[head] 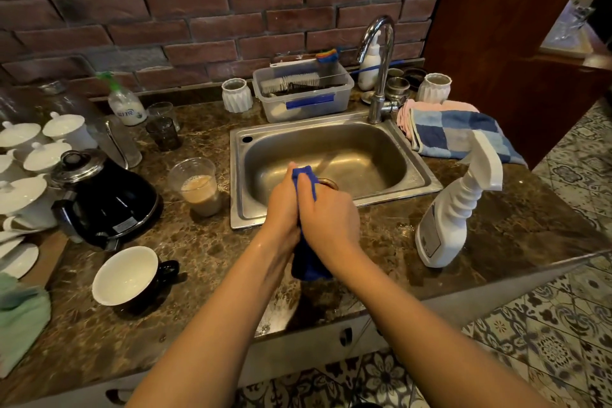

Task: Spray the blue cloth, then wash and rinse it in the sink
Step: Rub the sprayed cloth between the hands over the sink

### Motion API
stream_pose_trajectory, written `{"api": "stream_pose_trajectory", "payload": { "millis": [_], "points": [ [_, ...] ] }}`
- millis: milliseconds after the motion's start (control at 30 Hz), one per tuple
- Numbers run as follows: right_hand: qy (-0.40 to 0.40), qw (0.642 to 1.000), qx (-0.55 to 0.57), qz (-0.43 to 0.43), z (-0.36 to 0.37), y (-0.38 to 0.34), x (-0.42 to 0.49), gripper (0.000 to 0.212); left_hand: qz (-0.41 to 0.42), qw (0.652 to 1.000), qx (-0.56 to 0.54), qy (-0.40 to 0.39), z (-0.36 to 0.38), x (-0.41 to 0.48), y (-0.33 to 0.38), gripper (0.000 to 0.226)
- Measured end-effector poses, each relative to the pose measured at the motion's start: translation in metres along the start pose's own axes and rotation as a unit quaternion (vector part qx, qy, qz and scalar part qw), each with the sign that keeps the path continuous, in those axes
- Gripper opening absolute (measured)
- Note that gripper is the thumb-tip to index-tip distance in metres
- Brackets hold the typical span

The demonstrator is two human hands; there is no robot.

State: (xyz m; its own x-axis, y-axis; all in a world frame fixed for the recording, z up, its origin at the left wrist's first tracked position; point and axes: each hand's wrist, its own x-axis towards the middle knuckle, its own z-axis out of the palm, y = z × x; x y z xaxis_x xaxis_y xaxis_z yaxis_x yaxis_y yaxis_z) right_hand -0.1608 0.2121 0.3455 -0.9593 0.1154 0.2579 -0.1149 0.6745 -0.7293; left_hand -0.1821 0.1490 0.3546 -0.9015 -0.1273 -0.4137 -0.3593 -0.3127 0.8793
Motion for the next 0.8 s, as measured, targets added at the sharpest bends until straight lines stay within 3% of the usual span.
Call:
{"api": "stream_pose_trajectory", "payload": {
  "millis": [67,233,400,533,667,733,800],
  "points": [
    [0.017,1.0,-0.011,-0.002,-0.001,0.001,0.003,0.059,-0.019,1.0,0.008,-0.005,0.003,-0.002,-0.002,0.04],
    [0.011,0.996,0.017,0.084,-0.012,0.01,0.039,0.056,-0.021,0.999,-0.023,-0.041,0.01,-0.012,-0.006,0.029],
    [0.002,0.998,-0.061,0.006,-0.004,-0.007,0.002,0.059,-0.019,0.999,-0.03,-0.016,0.002,-0.002,0.002,0.037],
    [0.016,0.998,-0.006,0.068,-0.008,0.002,0.041,0.055,-0.045,0.992,-0.067,-0.098,0.001,-0.009,-0.003,0.029],
    [-0.038,0.99,0.067,0.115,-0.021,0.026,0.059,0.041,-0.046,0.99,-0.06,-0.119,-0.011,-0.006,0.009,0.035],
    [-0.085,0.989,0.094,0.076,-0.034,0.035,0.06,0.031,-0.04,0.993,-0.059,-0.099,-0.022,0.001,0.018,0.03],
    [-0.149,0.983,0.097,-0.038,-0.048,0.041,0.058,0.047,-0.027,0.996,-0.047,-0.078,-0.032,0.007,0.024,0.021]
  ]
}}
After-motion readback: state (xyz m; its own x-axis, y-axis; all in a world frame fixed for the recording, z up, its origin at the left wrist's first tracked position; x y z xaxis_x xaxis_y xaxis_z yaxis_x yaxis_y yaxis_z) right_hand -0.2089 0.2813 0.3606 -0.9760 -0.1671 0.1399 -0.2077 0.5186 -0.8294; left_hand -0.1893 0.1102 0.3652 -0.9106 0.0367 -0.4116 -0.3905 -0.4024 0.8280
